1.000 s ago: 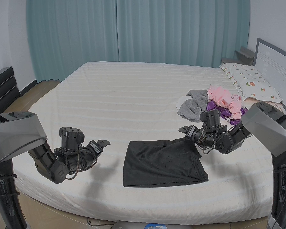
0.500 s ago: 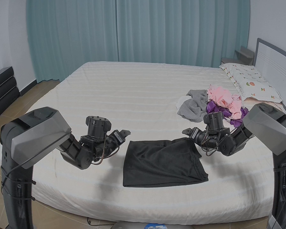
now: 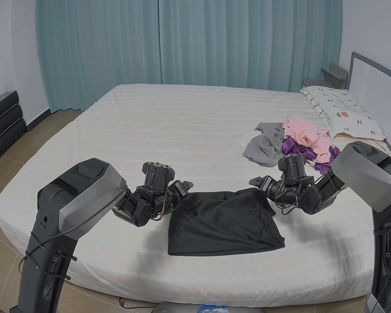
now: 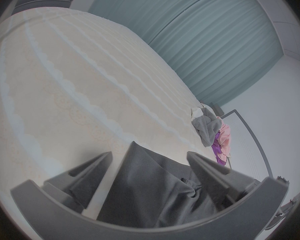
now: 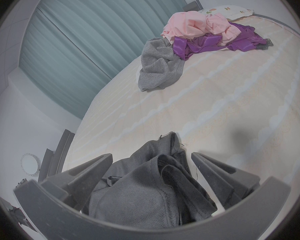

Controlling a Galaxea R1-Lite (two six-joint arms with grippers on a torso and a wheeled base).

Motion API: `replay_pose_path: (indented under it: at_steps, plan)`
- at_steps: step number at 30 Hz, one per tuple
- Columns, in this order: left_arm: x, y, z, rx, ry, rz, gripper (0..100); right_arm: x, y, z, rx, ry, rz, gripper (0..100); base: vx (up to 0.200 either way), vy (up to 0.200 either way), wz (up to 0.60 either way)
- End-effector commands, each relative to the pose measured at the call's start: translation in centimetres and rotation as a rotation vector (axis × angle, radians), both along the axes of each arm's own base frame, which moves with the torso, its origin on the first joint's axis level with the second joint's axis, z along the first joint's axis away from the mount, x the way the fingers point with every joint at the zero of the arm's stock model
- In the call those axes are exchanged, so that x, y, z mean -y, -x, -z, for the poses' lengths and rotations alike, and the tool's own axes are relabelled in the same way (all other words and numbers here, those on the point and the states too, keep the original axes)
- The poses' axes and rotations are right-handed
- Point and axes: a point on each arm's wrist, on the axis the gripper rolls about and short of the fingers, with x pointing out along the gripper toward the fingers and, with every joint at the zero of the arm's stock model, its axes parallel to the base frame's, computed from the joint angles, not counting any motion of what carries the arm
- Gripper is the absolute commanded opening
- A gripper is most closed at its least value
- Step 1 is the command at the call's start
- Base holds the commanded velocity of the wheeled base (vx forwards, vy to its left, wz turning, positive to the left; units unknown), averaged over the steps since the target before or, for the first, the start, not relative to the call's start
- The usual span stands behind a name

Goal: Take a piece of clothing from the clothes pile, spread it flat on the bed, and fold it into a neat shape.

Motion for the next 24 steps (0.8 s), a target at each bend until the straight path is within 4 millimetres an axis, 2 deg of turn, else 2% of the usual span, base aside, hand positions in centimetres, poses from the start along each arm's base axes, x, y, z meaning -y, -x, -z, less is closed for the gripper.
replay_pose_path:
  at_steps: [1,10,14,16,18,24]
  plan:
    - [0.5,-0.9,1.3,0.001,0.002,-0.001,0,0.0,0.0,0.0,0.0,0.001,-0.002,100,0.0,0.0,0.0]
    - [0.3,-0.9,1.1,0.016,-0.023,-0.072,0,0.2,0.0,0.6,-0.005,0.037,-0.026,100,0.0,0.0,0.0]
    - [-0.1,-0.9,0.6,0.031,-0.041,-0.127,0,0.3,-0.1,0.7,0.019,0.036,-0.104,100,0.0,0.0,0.0]
    - [-0.1,-0.9,0.6,0.031,-0.041,-0.127,0,0.3,-0.1,0.7,0.019,0.036,-0.104,100,0.0,0.0,0.0]
    - [-0.3,-0.8,0.3,0.033,-0.041,-0.135,0,-0.1,-0.4,0.3,0.091,0.029,-0.144,100,0.0,0.0,0.0]
    - [-0.4,-0.7,0.0,0.031,-0.045,-0.137,0,-0.1,-0.4,1.0,0.091,0.06,-0.168,100,0.0,0.0,0.0]
